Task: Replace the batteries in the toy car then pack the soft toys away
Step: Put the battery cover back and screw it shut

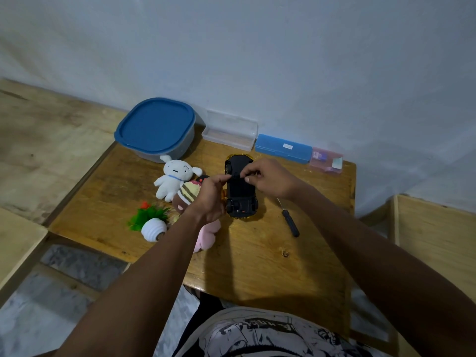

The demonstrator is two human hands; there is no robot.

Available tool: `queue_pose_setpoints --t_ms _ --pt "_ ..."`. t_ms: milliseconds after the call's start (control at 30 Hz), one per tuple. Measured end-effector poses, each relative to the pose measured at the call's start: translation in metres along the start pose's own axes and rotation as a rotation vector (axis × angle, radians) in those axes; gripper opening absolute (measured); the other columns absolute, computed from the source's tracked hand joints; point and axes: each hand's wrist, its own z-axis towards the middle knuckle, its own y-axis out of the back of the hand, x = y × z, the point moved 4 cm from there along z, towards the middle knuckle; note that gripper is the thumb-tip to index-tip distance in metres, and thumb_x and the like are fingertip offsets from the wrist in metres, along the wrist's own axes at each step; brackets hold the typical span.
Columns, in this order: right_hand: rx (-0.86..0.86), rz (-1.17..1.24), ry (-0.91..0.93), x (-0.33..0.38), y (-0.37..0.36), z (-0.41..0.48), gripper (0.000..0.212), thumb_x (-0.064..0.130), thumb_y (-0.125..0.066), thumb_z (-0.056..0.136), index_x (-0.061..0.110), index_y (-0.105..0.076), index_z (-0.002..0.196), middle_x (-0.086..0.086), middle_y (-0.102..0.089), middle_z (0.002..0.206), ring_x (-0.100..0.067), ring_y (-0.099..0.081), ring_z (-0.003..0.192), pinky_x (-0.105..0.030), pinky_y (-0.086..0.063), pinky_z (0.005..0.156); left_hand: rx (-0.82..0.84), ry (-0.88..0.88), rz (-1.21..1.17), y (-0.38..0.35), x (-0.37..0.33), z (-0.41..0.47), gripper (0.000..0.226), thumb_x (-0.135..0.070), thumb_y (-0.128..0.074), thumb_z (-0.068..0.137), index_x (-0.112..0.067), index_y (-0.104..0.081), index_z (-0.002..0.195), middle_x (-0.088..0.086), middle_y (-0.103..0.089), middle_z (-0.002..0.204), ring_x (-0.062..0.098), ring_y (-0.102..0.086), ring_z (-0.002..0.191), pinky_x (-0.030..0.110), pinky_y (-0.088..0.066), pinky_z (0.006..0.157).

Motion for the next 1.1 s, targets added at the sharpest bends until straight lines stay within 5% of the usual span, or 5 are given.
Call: queue_pose_setpoints --t_ms 300,467,633,833,1100 --pt "-0.319 -0.2 0.1 -0.013 -0.01 -0.007 0.033 0.031 -0.072 0.086 0.032 -0.068 0.119 0.008 -0.04 0.109 -0.008 -0.045 0.103 -0.031 -0.05 0.085 0.026 -0.037 0.004 -0.004 0.002 0.002 0.048 -0.04 -0.059 0.095 -0.013 -0.058 0.136 0.024 -0.059 0.136 0.043 -0.059 0.122 0.064 -0.045 0.102" --pt "-0.57 0.181 -0.139 -0.026 -0.018 -0.023 0.061 0.031 -0.079 0.081 0.037 -0.053 0.136 0.002 -0.036 0.124 -0.013 -0.047 0.114 -0.023 -0.05 0.09 0.014 -0.048 0.031 -0.012 0.002 0.003 0.049 -0.038 -0.057 0.098 -0.013 -0.053 0.14 0.02 -0.062 0.134 0.04 -0.062 0.12 0.06 -0.05 0.099" --pt "-0.511 0.762 -0.422 -0.048 -0.039 -0.028 0.075 0.033 -0.079 0.081 0.045 -0.038 0.142 -0.003 -0.036 0.141 -0.02 -0.054 0.114 -0.027 -0.055 0.076 0.023 -0.066 0.085 -0.02 0.006 0.006 0.049 -0.038 -0.054 0.099 -0.014 -0.049 0.142 0.02 -0.06 0.137 0.038 -0.061 0.123 0.059 -0.048 0.102" --pt "-0.501 0.963 -0.485 -0.06 -0.047 -0.032 0.075 0.031 -0.08 0.08 0.045 -0.039 0.141 -0.006 -0.038 0.143 -0.025 -0.051 0.122 -0.031 -0.057 0.078 0.036 -0.069 0.096 -0.027 0.015 0.01 0.043 -0.035 -0.048 0.103 -0.016 -0.049 0.142 0.019 -0.062 0.134 0.036 -0.062 0.121 0.053 -0.052 0.098" --pt "-0.646 0.642 -0.53 -0.091 -0.035 -0.049 0.034 0.032 -0.07 0.089 0.024 -0.065 0.122 -0.002 -0.063 0.117 -0.015 -0.061 0.101 -0.023 -0.049 0.075 -0.047 0.043 0.08 -0.017 0.041 0.021 0.042 -0.035 -0.048 0.102 -0.012 -0.054 0.138 0.017 -0.065 0.13 0.036 -0.065 0.112 0.047 -0.056 0.09"
